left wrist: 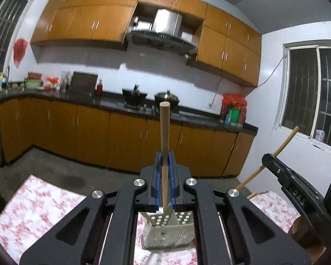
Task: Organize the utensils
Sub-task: 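Open both tools to drop the chopsticks into the green holder, then grasp a third wooden chopstick with the left tool while the right tool grasps one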
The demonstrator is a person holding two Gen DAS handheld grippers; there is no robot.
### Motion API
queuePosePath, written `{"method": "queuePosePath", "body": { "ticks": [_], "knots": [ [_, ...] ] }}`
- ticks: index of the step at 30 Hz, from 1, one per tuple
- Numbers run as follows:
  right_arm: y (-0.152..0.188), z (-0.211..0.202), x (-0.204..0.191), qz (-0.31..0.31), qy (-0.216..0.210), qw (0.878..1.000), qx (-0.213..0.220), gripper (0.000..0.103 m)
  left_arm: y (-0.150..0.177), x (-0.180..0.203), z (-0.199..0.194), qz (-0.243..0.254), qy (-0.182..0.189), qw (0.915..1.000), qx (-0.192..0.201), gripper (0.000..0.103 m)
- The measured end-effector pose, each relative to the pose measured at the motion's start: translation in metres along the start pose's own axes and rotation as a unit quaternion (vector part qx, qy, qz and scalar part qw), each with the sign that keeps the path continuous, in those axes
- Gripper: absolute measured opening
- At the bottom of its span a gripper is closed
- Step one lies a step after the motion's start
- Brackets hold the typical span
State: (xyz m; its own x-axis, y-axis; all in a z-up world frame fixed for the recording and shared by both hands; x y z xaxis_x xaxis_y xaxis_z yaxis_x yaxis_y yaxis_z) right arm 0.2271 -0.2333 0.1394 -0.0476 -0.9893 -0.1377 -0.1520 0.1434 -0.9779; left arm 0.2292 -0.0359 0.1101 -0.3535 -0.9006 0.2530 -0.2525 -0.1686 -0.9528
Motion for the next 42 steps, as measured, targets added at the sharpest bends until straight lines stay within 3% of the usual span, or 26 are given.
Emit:
{"method": "queuePosePath", "body": {
  "ticks": [7, 11, 15, 24, 28, 32, 36, 42],
  "knots": [
    [0.029, 0.028, 0.003, 0.002, 0.003, 0.999, -0.051, 0.008, 0.026, -0.007, 0.016, -0.012, -0.001, 0.9990, -0.043, 0.007],
    [0.032, 0.028, 0.004, 0.007, 0.004, 0.998, -0.056, 0.022, 0.027, -0.010, 0.014, -0.019, -0.002, 0.9986, -0.050, 0.009],
    [0.024, 0.017, 0.006, 0.005, 0.006, 0.999, -0.042, 0.028, 0.019, -0.011, 0.007, -0.024, -0.006, 0.9989, -0.041, 0.029],
    [0.017, -0.021, 0.042, 0.025, 0.047, 0.998, -0.029, 0.038, 0.007, -0.015, -0.031, -0.030, -0.011, 0.9994, -0.011, 0.035],
    [0.051, -0.024, 0.080, 0.037, 0.091, 0.992, -0.077, 0.040, 0.023, -0.033, -0.052, -0.021, -0.062, 0.9977, -0.018, 0.042],
    [0.127, -0.006, 0.110, 0.035, 0.122, 0.973, -0.193, 0.039, 0.068, -0.061, -0.054, -0.024, -0.110, 0.9904, -0.079, 0.042],
    [0.192, 0.001, 0.107, 0.035, 0.093, 0.954, -0.282, 0.021, 0.132, -0.082, -0.044, -0.031, -0.141, 0.9741, -0.174, 0.042],
    [0.247, -0.008, 0.073, 0.006, 0.039, 0.940, -0.339, 0.017, 0.185, -0.087, -0.041, -0.049, -0.137, 0.9596, -0.241, 0.042]
  ]
}}
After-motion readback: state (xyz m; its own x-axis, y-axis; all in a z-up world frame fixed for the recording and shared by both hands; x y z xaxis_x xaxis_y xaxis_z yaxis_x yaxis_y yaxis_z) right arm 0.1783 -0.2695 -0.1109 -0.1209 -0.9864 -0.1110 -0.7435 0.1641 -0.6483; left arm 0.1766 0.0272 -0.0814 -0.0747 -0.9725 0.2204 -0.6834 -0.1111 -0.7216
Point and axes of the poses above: each gripper's, at about its wrist camera, not at the fingertips, and z roughly the way its jaws point, x to its right, y to its underside, the point moved 5 cm from there along z, roughly the way its jaws point, and after that the axes turned 9 degrees about y, right-handed, at the moved point
